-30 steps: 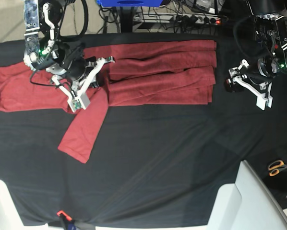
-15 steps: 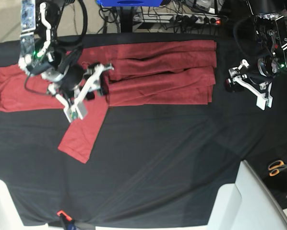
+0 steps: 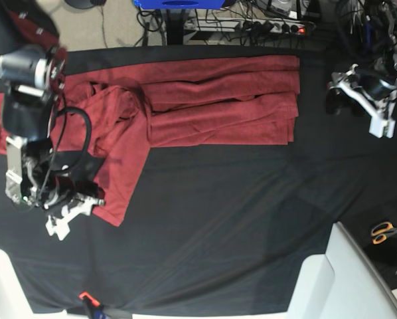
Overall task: Fold the T-shirt properly
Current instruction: 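Release the sleeve and grasp the shirt's shoulder end with the right gripper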
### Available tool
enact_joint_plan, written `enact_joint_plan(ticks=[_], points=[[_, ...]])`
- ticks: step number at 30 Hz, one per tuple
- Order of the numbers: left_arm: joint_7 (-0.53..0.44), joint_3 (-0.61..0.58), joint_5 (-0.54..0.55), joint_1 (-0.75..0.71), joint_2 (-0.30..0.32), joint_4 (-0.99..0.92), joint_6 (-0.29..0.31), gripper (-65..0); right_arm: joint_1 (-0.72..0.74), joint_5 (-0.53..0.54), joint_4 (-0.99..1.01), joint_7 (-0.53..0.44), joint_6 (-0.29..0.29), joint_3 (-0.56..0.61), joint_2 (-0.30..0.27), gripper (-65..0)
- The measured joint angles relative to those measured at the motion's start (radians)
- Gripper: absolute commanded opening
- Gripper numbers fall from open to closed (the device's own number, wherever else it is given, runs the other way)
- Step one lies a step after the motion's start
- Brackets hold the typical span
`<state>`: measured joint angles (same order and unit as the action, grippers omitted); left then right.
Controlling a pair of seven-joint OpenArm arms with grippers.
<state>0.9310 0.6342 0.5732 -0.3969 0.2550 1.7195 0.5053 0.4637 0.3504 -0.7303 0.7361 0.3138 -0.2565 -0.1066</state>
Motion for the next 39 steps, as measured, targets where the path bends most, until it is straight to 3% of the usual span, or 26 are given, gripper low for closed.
enact_joint_plan(ticks=[5,8,10,13,18,20,24,30,39], points=[[0.005,0.086,-0.018,-0.045,0.002,-0.001,0.053,-22.1,0.047,0.024,0.232,-0.203,0.017,-0.002,-0.021,-29.3],[0.003,0.097,-0.011,-0.037,0.0,-0.001,0.069,-22.1,0.063,0.036,0.294,-0.254,0.027,-0.003,-0.028,-29.4],[0.0,0.095,-0.006,-0.036,0.001,-0.001,0.069,-22.1,0.058,0.031,0.3,-0.278,0.069,-0.003,-0.026,-29.9],[0.001,0.095,-0.011,-0.035,0.0,-0.001,0.069,-22.1,0.045,0.031,0.301,-0.28,0.128,-0.002,-0.023,-39.2],[0.001,0.091,-0.011,-0.033,0.0,-0.001,0.069,-22.1,0.037,0.028,0.306,-0.264,0.123,-0.003,-0.005,-65.0],[0.001,0.091,-0.011,-0.033,0.0,-0.001,0.069,-22.1,0.034,0.031,0.305,-0.264,0.125,-0.002,-0.004,-65.0],[0.001,0.09,-0.01,-0.036,-0.001,-0.001,0.069,-22.1,-0.024,0.006,0.159,-0.217,0.111,0.002,0.015,-65.0],[0.001,0.093,-0.008,-0.033,0.011,-0.017,0.069,-22.1,-0.219,-0.013,-0.287,-0.027,0.113,0.005,0.093,-65.0],[0.003,0.093,-0.011,-0.033,0.011,-0.027,0.069,-22.1,-0.401,-0.016,-0.74,0.175,0.112,0.005,0.177,-65.0]])
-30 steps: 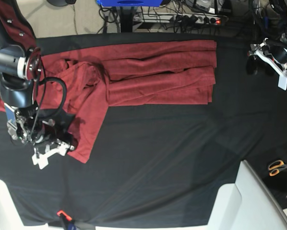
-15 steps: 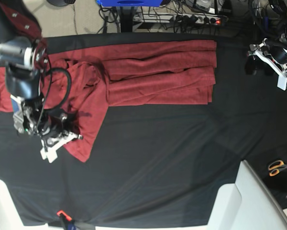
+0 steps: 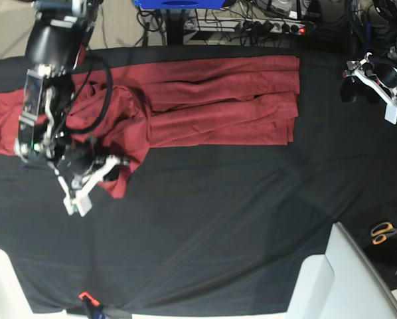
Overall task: Fold the T-shirt properly
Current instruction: 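Release the sleeve and grasp the shirt's shoulder end with the right gripper, then fold the shoulder end across toward the shirt middle with the right gripper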
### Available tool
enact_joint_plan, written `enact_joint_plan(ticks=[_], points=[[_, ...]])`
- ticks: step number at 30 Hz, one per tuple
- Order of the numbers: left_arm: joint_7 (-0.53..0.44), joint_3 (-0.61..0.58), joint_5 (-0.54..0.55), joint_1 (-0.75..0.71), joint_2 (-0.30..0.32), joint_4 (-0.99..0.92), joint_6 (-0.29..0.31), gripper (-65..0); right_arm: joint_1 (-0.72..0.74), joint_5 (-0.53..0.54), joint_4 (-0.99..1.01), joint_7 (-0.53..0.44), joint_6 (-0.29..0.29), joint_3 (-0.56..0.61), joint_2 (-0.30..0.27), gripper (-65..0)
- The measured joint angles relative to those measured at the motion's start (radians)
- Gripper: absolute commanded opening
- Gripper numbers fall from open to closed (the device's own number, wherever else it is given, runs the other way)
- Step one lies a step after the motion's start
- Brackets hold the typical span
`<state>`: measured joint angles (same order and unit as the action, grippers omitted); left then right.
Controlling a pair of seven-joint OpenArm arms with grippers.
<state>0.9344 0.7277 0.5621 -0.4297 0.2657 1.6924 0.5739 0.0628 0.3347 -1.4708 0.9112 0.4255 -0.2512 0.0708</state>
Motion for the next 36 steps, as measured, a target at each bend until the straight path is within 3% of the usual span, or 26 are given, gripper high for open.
enact_joint_plan(ticks=[4,8,11,16,20,22,28,36], points=[[0.0,-0.001,0.001,0.0,0.0,0.0,0.0,-22.1,-0.083,0.011,-0.177,0.037,0.0,0.024,0.031,-65.0],[0.0,-0.001,0.0,0.0,-0.002,0.0,0.0,-22.1,-0.196,0.016,-0.306,0.045,0.0,0.192,0.032,-65.0],[0.001,-0.001,0.0,0.0,0.004,0.0,0.0,-22.1,-0.24,0.018,-0.334,0.042,-0.089,0.305,0.034,-65.0],[0.0,-0.003,0.001,-0.002,0.029,0.0,0.001,-22.1,-0.28,0.009,-0.317,-0.063,-0.166,0.521,0.026,-65.0],[-0.002,-0.002,0.0,-0.016,0.066,0.0,0.0,-22.1,-0.275,0.006,-0.274,-0.12,-0.296,0.663,0.024,-65.0],[-0.003,-0.003,0.006,-0.031,0.082,0.0,0.002,-22.1,-0.275,0.015,-0.27,-0.134,-0.306,0.711,0.008,-65.0],[0.0,-0.003,0.0,-0.051,0.131,-0.058,0.002,-22.1,-0.24,0.014,-0.23,-0.153,-0.329,0.71,-0.006,-65.0],[-0.001,-0.005,0.001,-0.052,0.127,-0.07,0.002,-22.1,-0.148,0.02,-0.126,-0.15,-0.325,0.882,-0.012,-65.0]])
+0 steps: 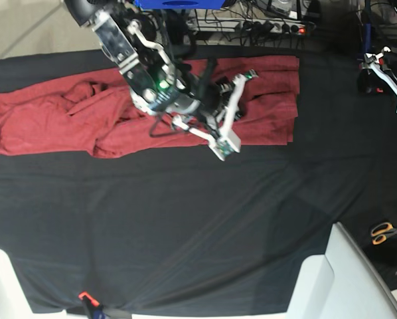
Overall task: Fold the T-shirt properly
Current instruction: 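Fold the shoulder end across toward the shirt middle with the right gripper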
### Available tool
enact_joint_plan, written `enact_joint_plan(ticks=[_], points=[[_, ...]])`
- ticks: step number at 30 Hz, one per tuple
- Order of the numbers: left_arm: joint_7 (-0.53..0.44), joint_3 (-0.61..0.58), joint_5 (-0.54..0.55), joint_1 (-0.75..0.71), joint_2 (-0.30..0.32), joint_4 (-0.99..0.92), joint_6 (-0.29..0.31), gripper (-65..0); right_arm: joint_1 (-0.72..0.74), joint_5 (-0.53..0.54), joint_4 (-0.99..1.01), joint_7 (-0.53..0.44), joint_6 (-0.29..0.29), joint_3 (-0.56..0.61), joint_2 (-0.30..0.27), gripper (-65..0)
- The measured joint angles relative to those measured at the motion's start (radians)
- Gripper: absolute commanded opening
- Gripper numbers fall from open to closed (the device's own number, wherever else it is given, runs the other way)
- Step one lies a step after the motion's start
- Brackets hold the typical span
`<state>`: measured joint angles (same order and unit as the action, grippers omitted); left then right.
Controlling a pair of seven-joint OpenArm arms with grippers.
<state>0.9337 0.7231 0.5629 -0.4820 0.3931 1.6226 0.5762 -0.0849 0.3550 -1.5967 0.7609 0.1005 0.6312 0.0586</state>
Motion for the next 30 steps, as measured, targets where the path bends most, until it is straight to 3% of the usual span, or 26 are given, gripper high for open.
enact_joint_plan(ticks=[6,10,12,14,16,18,21,24,30], points=[[0.001,-0.011,-0.001,0.002,-0.004,0.0,-0.001,-22.1,0.057,0.003,0.093,0.006,0.003,0.121,-0.003,-65.0],[-0.001,-0.077,0.004,0.006,-0.004,0.0,0.0,-22.1,0.082,0.0,0.147,0.004,0.0,0.134,0.005,-63.3],[-0.002,-0.09,0.006,0.007,-0.009,0.0,0.0,-22.1,0.086,0.0,0.159,0.005,0.0,0.134,0.005,-57.2],[-0.019,-0.089,0.001,0.008,-0.02,0.0,-0.001,-22.1,0.085,0.0,0.159,0.005,0.0,0.134,0.005,-46.1],[-0.092,-0.088,-0.005,0.007,-0.043,0.0,-0.003,-22.1,0.085,0.0,0.159,0.005,0.0,0.135,0.005,-35.3],[-0.135,-0.095,0.0,0.002,-0.053,0.0,-0.001,-22.1,0.087,0.0,0.159,0.005,0.0,0.135,0.005,-29.3],[-0.152,-0.095,0.001,0.0,-0.065,-0.003,-0.002,-21.4,0.098,0.0,0.159,0.008,0.001,0.135,-0.003,-29.0],[-0.152,-0.095,-0.003,0.003,-0.07,-0.005,-0.001,-21.2,0.14,-0.001,0.134,0.097,0.001,0.141,-0.01,-28.5],[-0.153,-0.214,-0.003,0.009,-0.041,-0.024,-0.001,-20.7,0.175,0.001,-0.119,0.182,0.008,0.134,-0.111,-28.4]])
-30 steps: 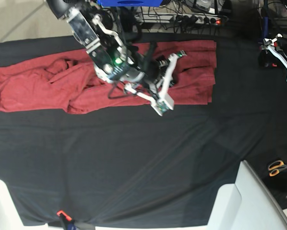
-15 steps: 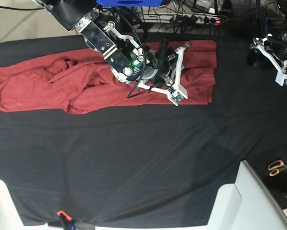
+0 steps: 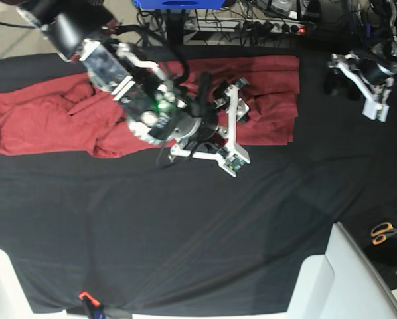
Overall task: Fold the T-shirt properly
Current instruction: 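Fold the shoulder end across toward the shirt middle with the right gripper, then lower the left gripper to the shirt's hem end and grasp it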
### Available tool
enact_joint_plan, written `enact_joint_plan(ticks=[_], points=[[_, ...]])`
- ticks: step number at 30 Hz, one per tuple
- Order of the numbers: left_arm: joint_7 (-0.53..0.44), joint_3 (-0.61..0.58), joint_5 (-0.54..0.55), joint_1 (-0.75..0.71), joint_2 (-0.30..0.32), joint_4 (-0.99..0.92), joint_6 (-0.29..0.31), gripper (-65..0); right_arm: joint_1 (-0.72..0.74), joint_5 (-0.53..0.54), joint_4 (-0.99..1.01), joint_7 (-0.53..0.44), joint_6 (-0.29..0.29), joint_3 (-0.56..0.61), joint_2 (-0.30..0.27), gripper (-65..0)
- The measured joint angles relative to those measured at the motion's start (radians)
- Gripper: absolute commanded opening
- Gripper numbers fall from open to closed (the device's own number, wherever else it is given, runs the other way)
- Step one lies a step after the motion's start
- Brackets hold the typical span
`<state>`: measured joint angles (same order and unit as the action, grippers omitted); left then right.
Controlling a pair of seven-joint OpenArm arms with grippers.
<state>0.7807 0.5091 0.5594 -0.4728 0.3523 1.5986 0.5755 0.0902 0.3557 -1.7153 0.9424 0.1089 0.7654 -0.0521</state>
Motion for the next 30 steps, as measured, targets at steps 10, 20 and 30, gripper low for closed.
enact_joint_plan(ticks=[10,20,30], points=[[0.001,-0.024,0.011,0.061,-0.006,-0.098,0.087,0.0,-0.134,-0.008,-0.178,0.013,-0.126,-0.37,-0.055,-28.4],[-0.005,-0.029,0.089,0.196,-0.052,-0.332,0.108,0.0,-0.388,0.003,-0.18,-0.185,-0.127,-0.554,-0.117,-28.5],[-0.088,-0.245,0.174,0.318,-0.052,-0.492,0.157,0.0,-0.401,0.003,-0.18,-0.2,-0.125,-0.551,-0.124,-28.7]])
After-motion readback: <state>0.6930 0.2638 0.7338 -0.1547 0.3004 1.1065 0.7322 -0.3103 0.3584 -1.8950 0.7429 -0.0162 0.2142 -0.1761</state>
